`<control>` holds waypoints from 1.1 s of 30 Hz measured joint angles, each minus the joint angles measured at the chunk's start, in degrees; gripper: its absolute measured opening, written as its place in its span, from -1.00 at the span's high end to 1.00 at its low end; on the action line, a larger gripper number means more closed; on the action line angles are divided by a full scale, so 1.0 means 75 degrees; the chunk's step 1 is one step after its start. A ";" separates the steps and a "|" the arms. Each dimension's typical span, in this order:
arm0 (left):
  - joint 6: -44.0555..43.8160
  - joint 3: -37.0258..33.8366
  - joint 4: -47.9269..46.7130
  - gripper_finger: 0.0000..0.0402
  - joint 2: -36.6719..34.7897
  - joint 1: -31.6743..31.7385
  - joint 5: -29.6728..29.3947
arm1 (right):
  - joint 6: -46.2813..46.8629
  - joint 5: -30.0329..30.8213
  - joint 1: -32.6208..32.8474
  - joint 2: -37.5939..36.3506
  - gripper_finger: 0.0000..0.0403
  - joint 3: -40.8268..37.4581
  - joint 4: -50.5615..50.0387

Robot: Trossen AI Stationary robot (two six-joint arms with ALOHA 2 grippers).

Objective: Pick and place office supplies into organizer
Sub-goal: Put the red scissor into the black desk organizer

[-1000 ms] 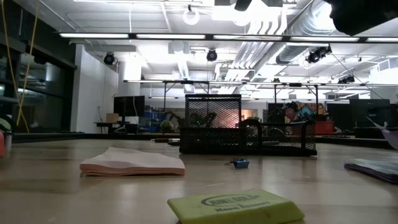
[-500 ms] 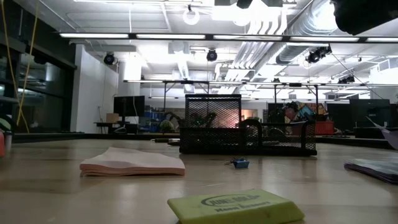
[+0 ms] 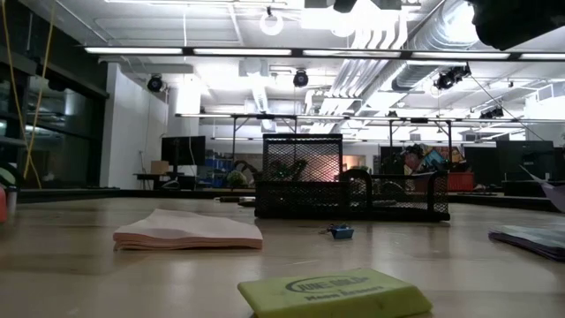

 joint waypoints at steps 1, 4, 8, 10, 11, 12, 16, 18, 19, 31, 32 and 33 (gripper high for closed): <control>-0.0021 -0.0001 0.0009 -0.01 0.0000 0.0060 0.0021 | 0.0021 0.0000 -0.0003 0.0000 0.99 0.0000 -0.0015; -0.0114 0.0000 0.0024 -0.01 0.0000 0.0245 0.0099 | 0.0031 -0.0060 -0.0003 0.0070 0.99 0.0000 0.0043; -0.0328 0.0000 0.0020 -0.01 -0.0003 0.0429 0.0272 | 0.0012 -0.0203 -0.0003 0.0196 0.99 0.0004 0.0290; -0.0516 -0.0003 0.0023 0.00 -0.0003 0.0470 0.0285 | 0.0033 -0.0203 -0.0003 0.0270 0.99 0.0031 0.0274; -0.0539 -0.0003 0.0016 0.01 -0.0003 0.0481 0.0275 | 0.0041 -0.0206 -0.0003 0.0306 0.99 0.0050 0.0273; -0.0539 -0.0003 0.0004 0.03 -0.0003 0.0472 0.0247 | 0.0032 -0.0198 -0.0003 0.0329 0.99 0.0081 0.0271; -0.0539 -0.0003 0.0008 0.20 -0.0006 0.0407 0.0181 | -0.0234 -0.0143 -0.0075 0.0338 0.99 0.0215 0.0391; -0.0514 -0.0003 0.0008 0.30 -0.0006 0.0347 -0.0003 | -0.0254 -0.0222 -0.0137 0.0338 0.99 0.0288 0.0447; -0.0510 -0.0003 0.0022 0.34 -0.0009 0.0308 -0.0075 | -0.0253 -0.0274 -0.0166 0.0338 0.99 0.0306 0.0430; 0.0360 -0.0003 0.0071 0.43 -0.0009 0.0159 -0.0922 | -0.0579 0.0057 -0.0175 0.0338 0.99 0.0329 0.0489; 0.0509 -0.0003 0.0172 0.41 -0.0009 0.0159 -0.0962 | -0.0616 0.0139 -0.0175 0.0338 0.99 0.0329 0.0496; 0.0653 -0.0003 0.0302 0.38 -0.0009 0.0159 -0.0962 | -0.0619 0.0197 -0.0175 0.0338 0.99 0.0329 0.0506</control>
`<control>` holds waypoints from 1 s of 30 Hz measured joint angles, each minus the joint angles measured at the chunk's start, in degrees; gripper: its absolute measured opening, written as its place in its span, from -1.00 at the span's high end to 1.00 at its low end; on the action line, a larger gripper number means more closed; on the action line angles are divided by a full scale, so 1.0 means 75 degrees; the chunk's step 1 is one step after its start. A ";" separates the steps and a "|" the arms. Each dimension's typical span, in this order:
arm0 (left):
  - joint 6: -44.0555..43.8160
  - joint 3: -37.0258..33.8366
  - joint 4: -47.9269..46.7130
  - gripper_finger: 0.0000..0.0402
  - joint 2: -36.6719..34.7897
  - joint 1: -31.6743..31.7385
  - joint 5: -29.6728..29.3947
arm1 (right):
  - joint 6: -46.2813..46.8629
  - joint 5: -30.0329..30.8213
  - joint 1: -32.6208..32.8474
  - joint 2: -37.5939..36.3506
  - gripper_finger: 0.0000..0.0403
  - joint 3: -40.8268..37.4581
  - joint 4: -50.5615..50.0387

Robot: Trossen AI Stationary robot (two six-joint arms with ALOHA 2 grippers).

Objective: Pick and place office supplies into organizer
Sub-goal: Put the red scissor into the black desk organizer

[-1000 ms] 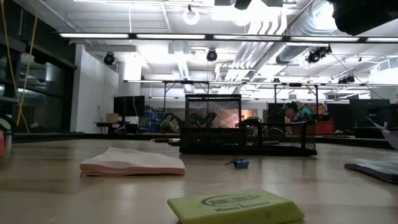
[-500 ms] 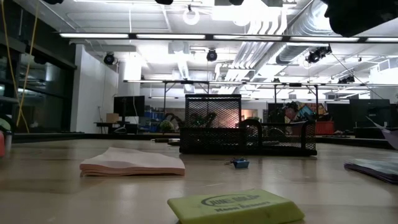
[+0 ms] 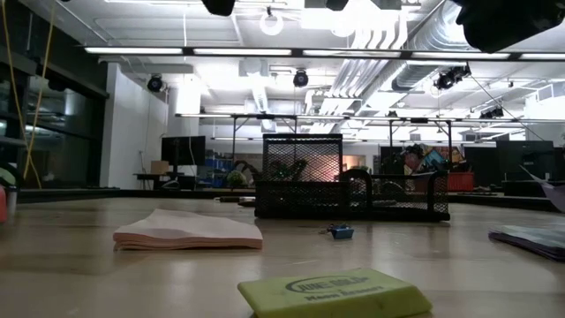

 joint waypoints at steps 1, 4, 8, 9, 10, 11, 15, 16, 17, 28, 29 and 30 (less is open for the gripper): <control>0.0179 0.0000 0.0154 0.35 0.0000 0.0000 -0.0003 | 0.0022 0.0025 -0.0001 0.0000 0.99 0.0000 0.0000; 0.0882 0.0000 0.0810 0.29 0.0002 0.0003 0.0006 | 0.0121 0.0034 -0.0017 0.0000 0.99 0.0000 0.0002; 0.1443 0.0000 0.0876 0.24 0.0000 0.0006 0.0201 | 0.0049 -0.0011 -0.0017 0.0000 0.99 0.0057 -0.0007; 0.1547 0.0000 0.0844 0.23 0.0000 0.0005 0.0297 | 0.0040 -0.0115 -0.0017 0.0000 0.99 0.0100 -0.0004; 0.1603 0.0000 0.0843 0.22 0.0000 0.0003 0.0393 | 0.0060 -0.0187 -0.0017 0.0000 0.99 0.0135 0.0014; 0.1614 0.0000 0.0840 0.21 0.0000 0.0006 0.0487 | 0.0065 -0.0210 -0.0024 0.0000 0.99 0.0168 0.0006; 0.1455 0.0000 0.0849 0.18 0.0000 0.0006 0.0683 | 0.0033 -0.0151 -0.0067 0.0000 0.99 0.0178 -0.0005; 0.1439 0.0000 0.0861 0.17 0.0000 0.0006 0.0772 | 0.0051 -0.0153 -0.0106 0.0000 0.99 0.0178 -0.0009; 0.1436 0.0000 0.0889 0.17 0.0000 0.0006 0.0892 | 0.0071 -0.0168 -0.0146 0.0000 0.99 0.0178 -0.0021; 0.0839 0.0000 0.0714 0.28 0.0000 0.0027 0.1179 | 0.0342 -0.0333 -0.0341 0.0041 0.99 0.0178 -0.0042; 0.0847 0.0000 0.0674 0.30 0.0000 0.0075 0.1160 | 0.0409 -0.0372 -0.0341 0.0044 0.99 0.0178 -0.0064; 0.0841 0.0000 0.0665 0.32 0.0000 0.0105 0.1156 | 0.0432 -0.0409 -0.0341 0.0044 0.99 0.0178 -0.0071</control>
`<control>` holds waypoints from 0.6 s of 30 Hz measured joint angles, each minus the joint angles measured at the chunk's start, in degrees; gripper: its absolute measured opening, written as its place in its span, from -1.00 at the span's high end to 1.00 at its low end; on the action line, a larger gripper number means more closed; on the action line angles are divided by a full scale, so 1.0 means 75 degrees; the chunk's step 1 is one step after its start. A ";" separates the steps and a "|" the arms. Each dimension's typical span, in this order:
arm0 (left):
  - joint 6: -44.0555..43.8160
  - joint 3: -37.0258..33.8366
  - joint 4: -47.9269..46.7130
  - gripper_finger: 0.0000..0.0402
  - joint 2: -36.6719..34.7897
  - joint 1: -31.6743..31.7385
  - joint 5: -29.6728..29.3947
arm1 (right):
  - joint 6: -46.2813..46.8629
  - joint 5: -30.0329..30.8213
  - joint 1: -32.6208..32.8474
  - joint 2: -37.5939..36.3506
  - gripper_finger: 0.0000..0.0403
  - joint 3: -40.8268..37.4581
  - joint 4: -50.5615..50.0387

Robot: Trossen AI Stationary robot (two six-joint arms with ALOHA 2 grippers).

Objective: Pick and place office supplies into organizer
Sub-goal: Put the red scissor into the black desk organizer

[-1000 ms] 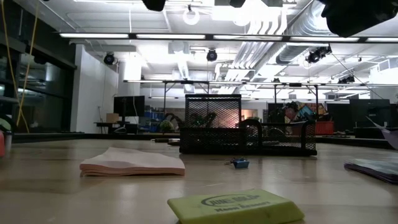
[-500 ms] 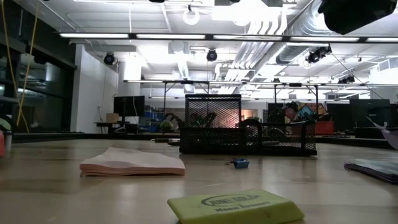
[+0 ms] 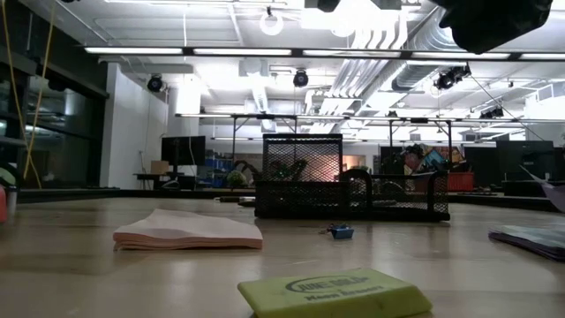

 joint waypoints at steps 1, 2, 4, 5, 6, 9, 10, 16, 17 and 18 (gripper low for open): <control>-0.0010 0.0000 -0.0002 0.35 0.0000 0.0000 -0.0029 | 0.0006 0.0003 0.0000 0.0000 0.99 0.0000 -0.0022; -0.0010 0.0000 -0.0002 0.37 0.0000 0.0003 -0.0048 | 0.0003 0.0003 0.0000 0.0000 0.99 0.0000 -0.0042; 0.0001 0.0000 0.0006 0.43 0.0000 0.0009 -0.0057 | 0.0003 0.0003 0.0000 0.0000 0.99 0.0000 -0.0065; -0.0002 0.0000 0.0012 0.47 0.0000 0.0009 -0.0058 | 0.0025 0.0000 0.0000 0.0000 0.99 0.0000 -0.0078; 0.0001 0.0000 0.0013 0.52 0.0000 0.0006 -0.0062 | 0.0028 0.0001 0.0000 0.0000 0.99 0.0000 -0.0102; 0.0048 0.0000 0.0030 0.70 0.0000 0.0003 -0.0090 | 0.0024 0.0009 0.0003 0.0000 0.99 0.0000 -0.0114; 0.0043 0.0000 0.0046 0.78 0.0000 0.0003 -0.0141 | 0.0030 0.0003 0.0003 0.0000 0.99 0.0000 -0.0120; 0.0033 0.0000 0.0027 0.85 0.0000 0.0003 -0.0316 | 0.0202 -0.0044 0.0000 0.0003 0.90 0.0000 -0.0261; 0.0038 0.0000 0.0020 0.82 0.0000 0.0001 -0.0340 | 0.0203 -0.0047 0.0000 0.0003 0.87 0.0000 -0.0302; 0.0048 0.0000 0.0018 0.80 0.0000 -0.0001 -0.0381 | 0.0204 -0.0047 0.0000 0.0003 0.84 0.0000 -0.0349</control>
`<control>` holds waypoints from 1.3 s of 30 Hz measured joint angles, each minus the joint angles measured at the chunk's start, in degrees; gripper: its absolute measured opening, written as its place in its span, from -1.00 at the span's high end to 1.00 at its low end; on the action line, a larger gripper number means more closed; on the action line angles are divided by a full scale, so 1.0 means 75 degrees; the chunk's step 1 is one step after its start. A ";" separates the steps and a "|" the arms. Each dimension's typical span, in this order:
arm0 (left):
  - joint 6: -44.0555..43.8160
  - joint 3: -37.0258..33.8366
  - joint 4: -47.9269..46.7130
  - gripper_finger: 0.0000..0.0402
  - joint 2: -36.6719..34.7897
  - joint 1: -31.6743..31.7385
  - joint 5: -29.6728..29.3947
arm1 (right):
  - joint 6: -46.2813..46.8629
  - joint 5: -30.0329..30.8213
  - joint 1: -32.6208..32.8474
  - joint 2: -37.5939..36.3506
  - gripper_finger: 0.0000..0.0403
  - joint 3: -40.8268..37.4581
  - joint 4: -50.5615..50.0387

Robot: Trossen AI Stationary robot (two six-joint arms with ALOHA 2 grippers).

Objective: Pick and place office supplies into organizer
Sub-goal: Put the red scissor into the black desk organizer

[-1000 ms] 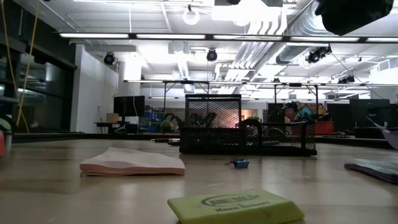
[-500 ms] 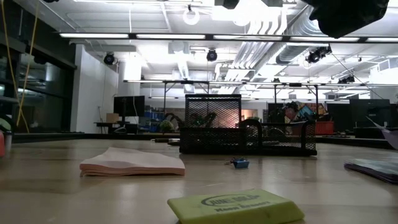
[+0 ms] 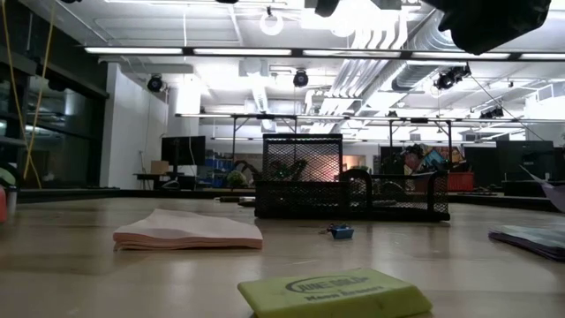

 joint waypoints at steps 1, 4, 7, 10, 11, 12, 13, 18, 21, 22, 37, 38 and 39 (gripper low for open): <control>0.0009 0.0000 0.0000 0.79 0.0000 -0.0002 -0.0089 | -0.0011 -0.0003 0.0000 0.0000 0.81 0.0000 -0.0066; 0.0218 -0.0003 0.0093 0.86 0.0003 -0.0004 -0.0459 | -0.0096 0.0078 0.0055 0.0000 0.71 0.0000 -0.0284; 0.0380 -0.0002 0.0345 0.90 0.0000 -0.0008 -0.0817 | -0.0159 0.0377 0.0155 0.0000 0.62 0.0000 -0.0670; 0.0509 -0.0003 0.0493 0.89 0.0002 0.0014 -0.0993 | -0.0165 0.0626 0.0228 0.0006 0.53 -0.0006 -0.1252; 0.0554 -0.0003 0.0546 0.88 0.0000 0.0015 -0.1080 | -0.0136 0.0677 0.0256 0.0003 0.51 -0.0006 -0.1471; 0.0599 -0.0002 0.0561 0.87 0.0000 0.0008 -0.1181 | -0.0085 0.0684 0.0286 0.0003 0.49 -0.0006 -0.1764; 0.0662 -0.0003 0.0553 0.87 0.0000 0.0004 -0.1331 | -0.0004 0.0716 0.0322 0.0005 0.48 -0.0006 -0.2071; 0.0603 -0.0003 0.0434 0.90 -0.0064 -0.0025 -0.1911 | 0.0637 0.1004 0.0736 0.0006 0.46 -0.0008 -0.3618; 0.0346 -0.0003 0.0177 0.88 -0.0141 -0.0093 -0.1945 | 0.0514 0.2078 0.1215 0.0006 0.46 -0.0009 -0.4157; 0.0296 -0.0003 0.0122 0.87 -0.0133 -0.0090 -0.1914 | 0.0328 0.2448 0.1407 0.0006 0.46 -0.0009 -0.4180; -0.4899 0.0017 -0.3444 0.89 -0.0134 0.1225 -0.2173 | -0.2181 0.6547 0.3379 -0.0006 0.45 -0.0009 -0.3361; -0.5233 0.0076 -0.3881 0.89 -0.0134 0.1211 -0.2167 | -0.2221 0.6744 0.3421 -0.0004 0.45 -0.0009 -0.3385; -0.5549 0.0154 -0.4341 0.89 -0.0131 0.1197 -0.2158 | -0.2308 0.6896 0.3458 -0.0004 0.45 -0.0009 -0.3384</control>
